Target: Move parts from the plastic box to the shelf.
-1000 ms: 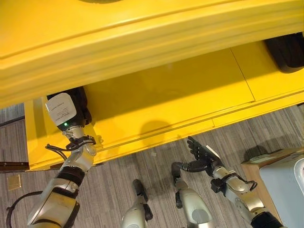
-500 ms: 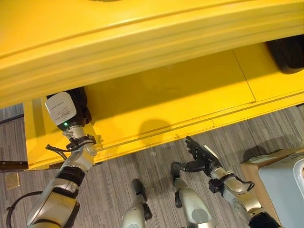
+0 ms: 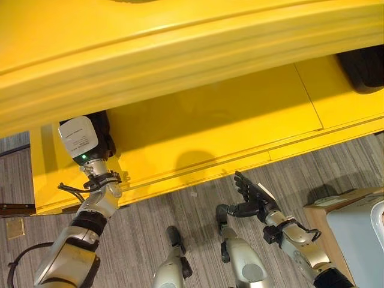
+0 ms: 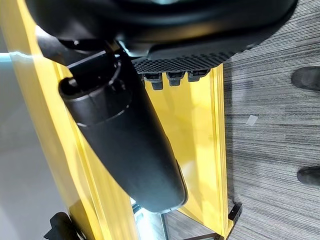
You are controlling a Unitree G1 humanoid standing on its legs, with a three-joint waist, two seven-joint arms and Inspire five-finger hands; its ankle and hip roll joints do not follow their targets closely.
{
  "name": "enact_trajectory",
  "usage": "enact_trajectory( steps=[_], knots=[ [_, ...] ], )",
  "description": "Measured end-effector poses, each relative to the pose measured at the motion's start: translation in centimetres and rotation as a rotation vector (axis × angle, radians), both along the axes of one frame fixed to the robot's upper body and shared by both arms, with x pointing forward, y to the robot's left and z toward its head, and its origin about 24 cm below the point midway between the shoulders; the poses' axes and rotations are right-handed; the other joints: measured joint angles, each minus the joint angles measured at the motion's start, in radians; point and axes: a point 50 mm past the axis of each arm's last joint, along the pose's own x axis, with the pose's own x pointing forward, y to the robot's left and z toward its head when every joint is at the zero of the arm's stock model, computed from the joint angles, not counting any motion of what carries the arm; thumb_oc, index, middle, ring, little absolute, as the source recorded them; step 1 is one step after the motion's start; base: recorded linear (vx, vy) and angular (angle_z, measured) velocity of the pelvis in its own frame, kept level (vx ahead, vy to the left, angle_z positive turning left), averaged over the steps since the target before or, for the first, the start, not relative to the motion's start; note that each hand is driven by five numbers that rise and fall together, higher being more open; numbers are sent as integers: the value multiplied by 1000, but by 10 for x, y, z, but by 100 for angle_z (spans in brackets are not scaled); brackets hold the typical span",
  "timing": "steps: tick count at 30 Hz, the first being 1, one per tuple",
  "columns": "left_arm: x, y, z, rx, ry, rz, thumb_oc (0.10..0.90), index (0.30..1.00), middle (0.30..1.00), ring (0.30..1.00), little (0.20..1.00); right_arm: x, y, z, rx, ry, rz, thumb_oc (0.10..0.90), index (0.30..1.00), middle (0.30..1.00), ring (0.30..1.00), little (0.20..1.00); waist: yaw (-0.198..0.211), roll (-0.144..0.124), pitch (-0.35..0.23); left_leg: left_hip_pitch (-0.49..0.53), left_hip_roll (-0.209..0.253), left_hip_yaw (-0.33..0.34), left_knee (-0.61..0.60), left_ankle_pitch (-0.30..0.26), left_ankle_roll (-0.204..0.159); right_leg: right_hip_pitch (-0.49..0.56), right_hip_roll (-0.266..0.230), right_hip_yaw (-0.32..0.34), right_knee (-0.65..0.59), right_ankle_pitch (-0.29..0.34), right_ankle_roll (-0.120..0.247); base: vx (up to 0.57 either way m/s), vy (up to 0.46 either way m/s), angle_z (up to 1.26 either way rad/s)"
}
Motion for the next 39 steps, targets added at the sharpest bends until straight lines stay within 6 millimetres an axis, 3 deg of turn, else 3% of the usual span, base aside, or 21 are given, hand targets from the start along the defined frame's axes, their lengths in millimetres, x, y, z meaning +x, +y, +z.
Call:
enact_trajectory(
  steps=[21, 27, 28, 33, 36, 38, 39],
  knots=[
    [-27, -14, -24, 6, 36, -107, 900, 1000, 1000, 1000, 1000, -8, -4, -6, 10, 21, -25, 900, 1000, 1000, 1000, 1000, 23, 13, 0, 47, 1, -4, 0, -8, 0, 49, -2, -9, 0, -8, -2, 2, 0, 0],
    [-50, 2, -27, -34, -39, -33, 900, 1000, 1000, 1000, 1000, -16, -10, -12, 15, 48, -54, 900, 1000, 1000, 1000, 1000, 29, 21, -5, 77, 3, -8, 0, -10, 0, 81, -1, -12, 0, -14, -7, 32, -23, 2],
    [-55, 2, -29, -36, -45, -34, 900, 1000, 1000, 1000, 1000, -21, -11, -16, 18, 65, -60, 900, 1000, 1000, 1000, 1000, 34, 33, -20, 77, 3, -9, 0, -15, -1, 82, -2, -12, 0, -16, -6, 47, -17, 1],
    [-84, -15, -54, -51, 4, -116, 900, 1000, 1000, 1000, 1000, -35, -14, -27, 47, 110, -109, 900, 1000, 1000, 1000, 1000, 54, 50, -94, 113, 3, -13, -4, -32, 4, 120, -2, -17, 0, -31, -4, 52, 11, 4],
    [-103, -38, -66, -174, -5, -220, 900, 1000, 1000, 1000, 1000, -45, -19, -32, 50, 129, -142, 900, 1000, 1000, 1000, 1000, 70, 48, -162, 139, -2, -25, -4, -39, 6, 152, -7, -25, -1, -41, 0, -21, 58, 11],
    [-108, -55, -69, -305, 12, -312, 900, 1000, 1000, 1000, 1000, -46, -24, -20, 14, 48, -198, 900, 1000, 1000, 1000, 1000, 86, 48, -193, 149, -11, -26, -4, -45, 10, 160, -10, -24, -1, -45, -1, -44, 77, -2],
    [-111, -67, -70, -410, 23, -378, 900, 1000, 1000, 1000, 1000, -42, -25, 3, -24, -81, -270, 900, 1000, 1000, 1000, 1000, 89, 45, -196, 155, -19, -26, -2, -46, 12, 162, -13, -15, -8, -41, 5, -42, 146, -30]
  ],
)
